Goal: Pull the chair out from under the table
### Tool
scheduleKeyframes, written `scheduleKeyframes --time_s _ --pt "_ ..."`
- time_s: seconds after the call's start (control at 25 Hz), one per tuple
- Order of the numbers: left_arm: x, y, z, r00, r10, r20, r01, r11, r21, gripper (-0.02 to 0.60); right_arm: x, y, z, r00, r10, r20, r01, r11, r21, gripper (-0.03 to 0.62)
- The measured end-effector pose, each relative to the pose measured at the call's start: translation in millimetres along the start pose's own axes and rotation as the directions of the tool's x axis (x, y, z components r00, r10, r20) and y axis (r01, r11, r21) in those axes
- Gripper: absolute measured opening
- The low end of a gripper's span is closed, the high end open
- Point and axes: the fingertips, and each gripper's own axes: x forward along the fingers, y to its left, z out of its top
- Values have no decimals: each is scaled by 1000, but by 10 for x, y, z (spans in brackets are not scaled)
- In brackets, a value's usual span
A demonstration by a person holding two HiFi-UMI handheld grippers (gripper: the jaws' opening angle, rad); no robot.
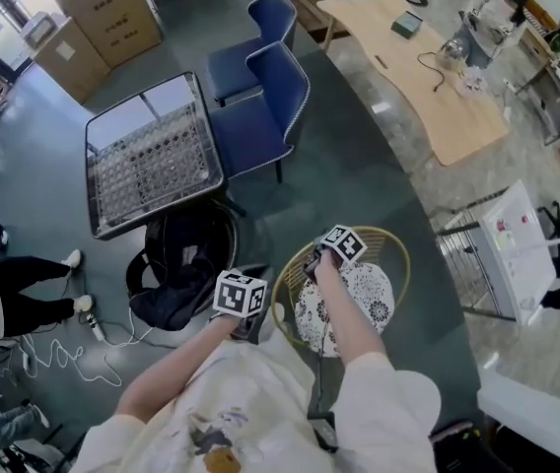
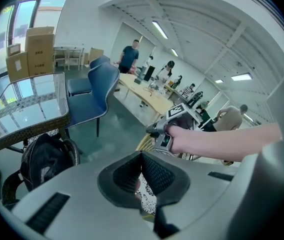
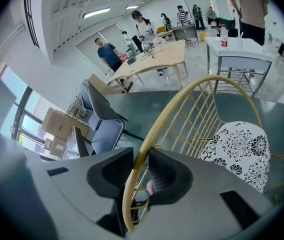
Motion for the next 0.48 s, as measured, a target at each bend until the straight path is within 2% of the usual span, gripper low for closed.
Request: scheduleKeyframes --time_s 0.48 --pt "94 261 256 999 41 5 -40 998 -51 2 329 522 288 999 47 -21 -48 999 -27 93"
